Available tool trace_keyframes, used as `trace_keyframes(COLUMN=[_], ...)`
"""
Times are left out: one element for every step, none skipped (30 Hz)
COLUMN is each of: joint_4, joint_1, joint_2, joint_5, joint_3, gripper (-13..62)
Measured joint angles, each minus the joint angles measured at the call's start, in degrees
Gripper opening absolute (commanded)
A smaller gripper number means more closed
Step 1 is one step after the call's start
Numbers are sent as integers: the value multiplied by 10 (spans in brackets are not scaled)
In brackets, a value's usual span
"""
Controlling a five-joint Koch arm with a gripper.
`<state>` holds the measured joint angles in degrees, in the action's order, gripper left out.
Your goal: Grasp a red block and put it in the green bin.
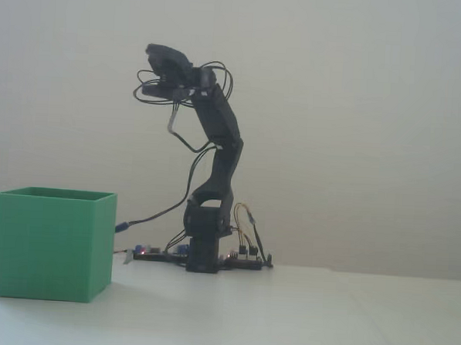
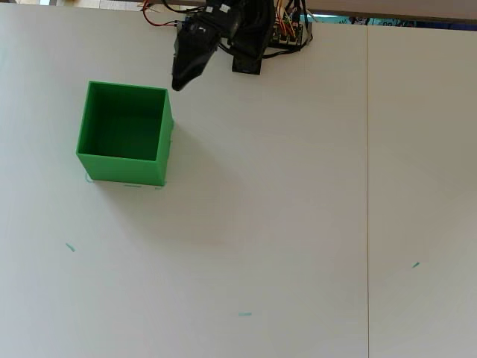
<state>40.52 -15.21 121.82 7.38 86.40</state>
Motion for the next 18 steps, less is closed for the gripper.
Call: trace_keyframes(joint_4=[11,23,35,52,69,85,104,121,135,144,146,149,156,163,169,177,188,197], joint_1=[12,26,40,53,66,79,95,116,136,155,173,186,196,203,207,207,208,209], joint_2=[11,20,30,41,52,58,60,61,62,63,63,63,63,63,63,63,63,63], joint_5=[-19,-39,-59,-82,-105,-129,-153,-175,-195,-214,-231,-250,-265,-279,-289,-298,-306,-313], joint_3=[0,0,-1,0,-1,-1,-1,0,6,21,34,44,50,58,65,70,76,84], gripper=[302,302,302,302,302,302,302,302,302,302,302,302,303,302,303,304,307,308])
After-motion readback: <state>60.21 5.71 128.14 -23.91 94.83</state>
